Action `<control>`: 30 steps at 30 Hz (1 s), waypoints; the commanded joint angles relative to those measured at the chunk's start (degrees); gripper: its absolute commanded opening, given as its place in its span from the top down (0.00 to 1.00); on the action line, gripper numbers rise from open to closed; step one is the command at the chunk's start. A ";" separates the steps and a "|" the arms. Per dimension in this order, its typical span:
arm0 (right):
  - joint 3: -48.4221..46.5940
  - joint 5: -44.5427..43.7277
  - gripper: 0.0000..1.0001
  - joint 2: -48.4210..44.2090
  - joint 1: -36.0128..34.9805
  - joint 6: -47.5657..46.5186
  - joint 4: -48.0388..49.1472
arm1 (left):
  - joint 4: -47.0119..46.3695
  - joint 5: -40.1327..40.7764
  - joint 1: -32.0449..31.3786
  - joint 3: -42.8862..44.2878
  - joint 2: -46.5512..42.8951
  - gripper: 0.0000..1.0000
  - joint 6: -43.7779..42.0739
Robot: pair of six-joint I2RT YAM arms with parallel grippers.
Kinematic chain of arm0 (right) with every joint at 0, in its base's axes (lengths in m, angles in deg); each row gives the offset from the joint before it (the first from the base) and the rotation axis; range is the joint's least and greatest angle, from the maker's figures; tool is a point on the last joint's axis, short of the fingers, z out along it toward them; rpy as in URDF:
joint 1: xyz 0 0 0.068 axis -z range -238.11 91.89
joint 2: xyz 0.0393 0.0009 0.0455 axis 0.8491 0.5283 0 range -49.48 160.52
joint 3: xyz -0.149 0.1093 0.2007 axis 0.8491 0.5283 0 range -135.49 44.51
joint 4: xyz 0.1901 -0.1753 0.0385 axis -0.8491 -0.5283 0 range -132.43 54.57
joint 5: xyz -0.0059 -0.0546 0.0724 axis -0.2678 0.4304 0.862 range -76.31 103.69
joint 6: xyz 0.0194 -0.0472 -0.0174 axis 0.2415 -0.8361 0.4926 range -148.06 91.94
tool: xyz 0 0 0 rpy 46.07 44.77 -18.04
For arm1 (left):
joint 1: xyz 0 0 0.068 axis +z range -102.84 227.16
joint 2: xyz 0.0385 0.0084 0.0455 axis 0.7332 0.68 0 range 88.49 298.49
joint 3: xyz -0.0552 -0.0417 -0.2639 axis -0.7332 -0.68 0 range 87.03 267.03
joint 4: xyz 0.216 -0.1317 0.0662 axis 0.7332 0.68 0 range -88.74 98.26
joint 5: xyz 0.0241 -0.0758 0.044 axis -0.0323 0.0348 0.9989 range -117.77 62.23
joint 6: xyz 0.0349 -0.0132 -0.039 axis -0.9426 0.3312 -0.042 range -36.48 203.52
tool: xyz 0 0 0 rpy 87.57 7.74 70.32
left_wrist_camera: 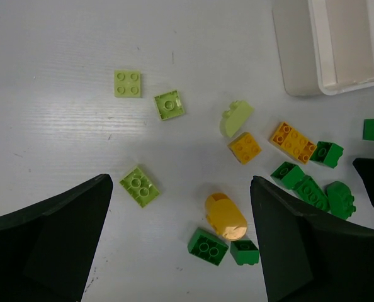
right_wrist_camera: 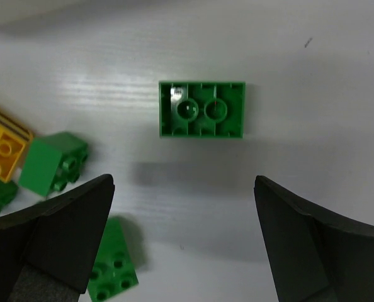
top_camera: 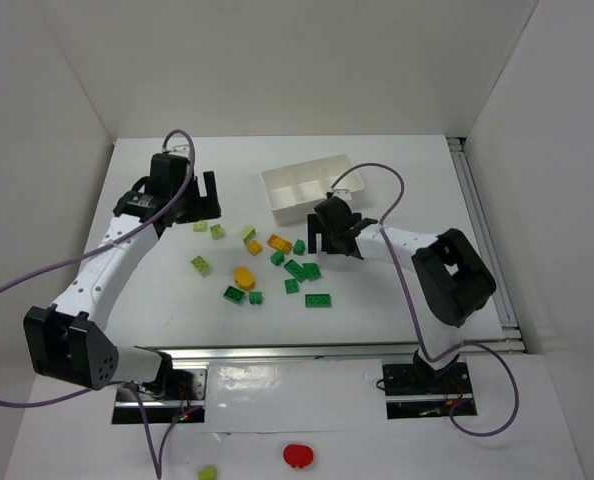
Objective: Sort the legos into containers by color
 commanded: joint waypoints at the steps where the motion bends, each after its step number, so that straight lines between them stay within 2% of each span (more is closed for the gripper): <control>1: -3.85 -1.57 0.01 4.54 1.54 -1.06 4.86 | 0.18 -0.78 -0.69 2.25 1.22 0.00 1.25; 3: -5.25 -1.05 0.01 6.13 2.85 -1.06 4.87 | 0.18 -0.78 -0.69 2.78 1.75 0.00 1.25; 4: -6.48 -1.05 0.07 7.70 2.86 -1.06 5.48 | 0.18 -1.30 -0.69 2.79 2.28 0.00 1.25; 11: -9.21 -2.36 0.30 10.18 3.91 -1.06 4.34 | 0.18 -1.31 -0.69 4.37 3.51 0.00 1.25; 12: -9.21 -2.36 0.41 10.18 3.91 -1.67 4.34 | 0.18 -1.31 -0.69 4.37 4.04 0.00 1.25; 15: -10.35 -2.36 0.58 9.66 3.91 -1.68 3.21 | 0.18 -1.31 -0.69 4.37 4.04 0.00 1.25; 16: -10.36 -2.36 0.60 7.91 3.91 -2.20 2.50 | 0.18 -0.61 -1.21 4.37 4.04 0.00 1.25; 23: -12.10 -5.35 0.62 -2.91 6.10 -3.88 -3.21 | 1.58 -2.19 -3.14 5.06 5.89 0.00 -0.68; 26: -17.81 -4.12 0.62 -2.31 9.09 -4.40 -5.93 | 1.58 -1.14 -5.25 5.07 6.68 0.00 -1.81; 30: -26.69 -2.98 0.61 4.18 11.29 -5.11 -7.79 | 2.11 0.45 -6.67 6.30 6.07 0.05 -2.44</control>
